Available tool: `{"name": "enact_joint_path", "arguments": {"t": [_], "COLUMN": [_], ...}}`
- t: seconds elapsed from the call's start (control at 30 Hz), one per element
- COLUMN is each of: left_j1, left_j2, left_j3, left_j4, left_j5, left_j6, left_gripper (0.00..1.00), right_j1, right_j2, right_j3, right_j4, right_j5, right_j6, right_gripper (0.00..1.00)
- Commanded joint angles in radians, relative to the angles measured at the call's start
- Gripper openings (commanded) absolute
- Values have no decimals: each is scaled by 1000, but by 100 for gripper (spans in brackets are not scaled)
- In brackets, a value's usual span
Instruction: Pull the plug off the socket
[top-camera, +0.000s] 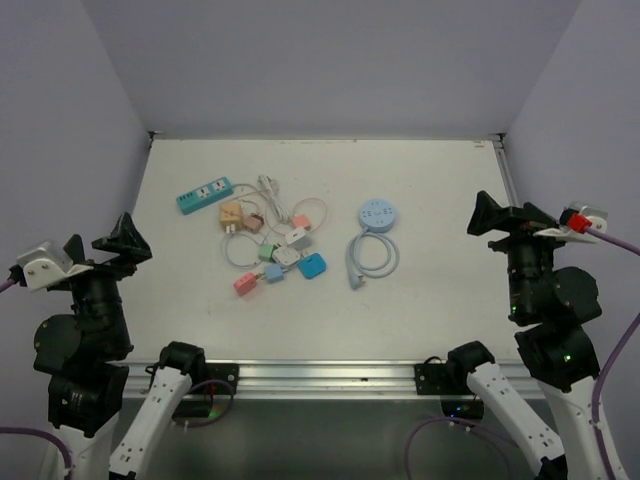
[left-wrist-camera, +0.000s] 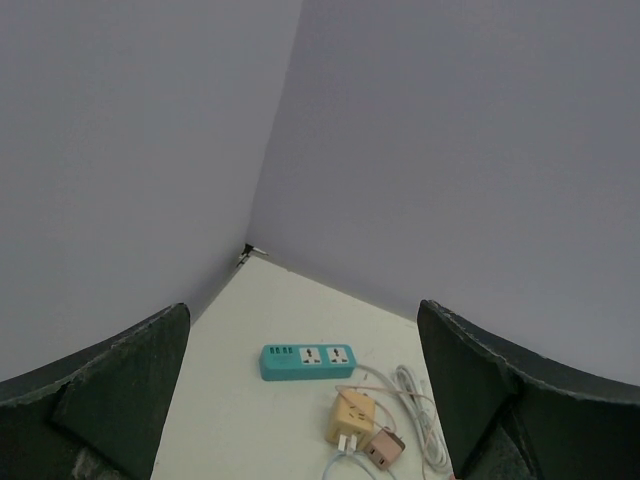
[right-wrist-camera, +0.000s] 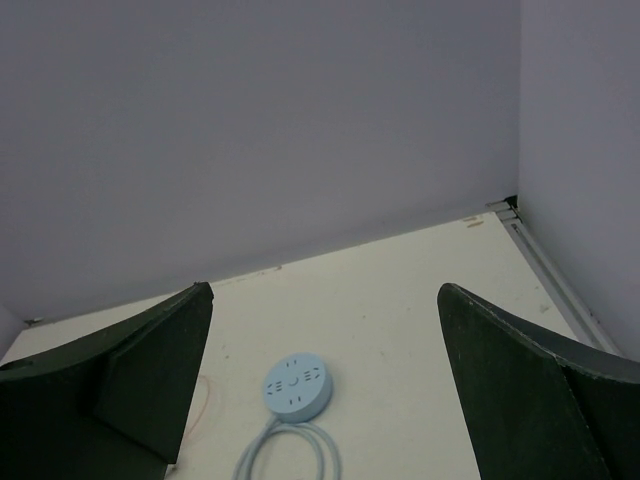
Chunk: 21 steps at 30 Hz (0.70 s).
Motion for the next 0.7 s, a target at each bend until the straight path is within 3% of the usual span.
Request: {"name": "enact_joint_path", "arguments": {"t": [0.0,0.67], "left_j1": [4,4], "left_j2": [-11,3], "left_j3": [-34,-115], "left_j4": [84,121], "left_j5": [-28,-11], "left_j6": [17,1], "left_gripper": [100,100], "right_j1": [6,7], "right_j2": [-6,55], "right_j3": [-16,-4], "right_j4": [96,83], "right_j5": [18,-21], "right_j6": [-40,-26], "right_gripper": [99,99]}}
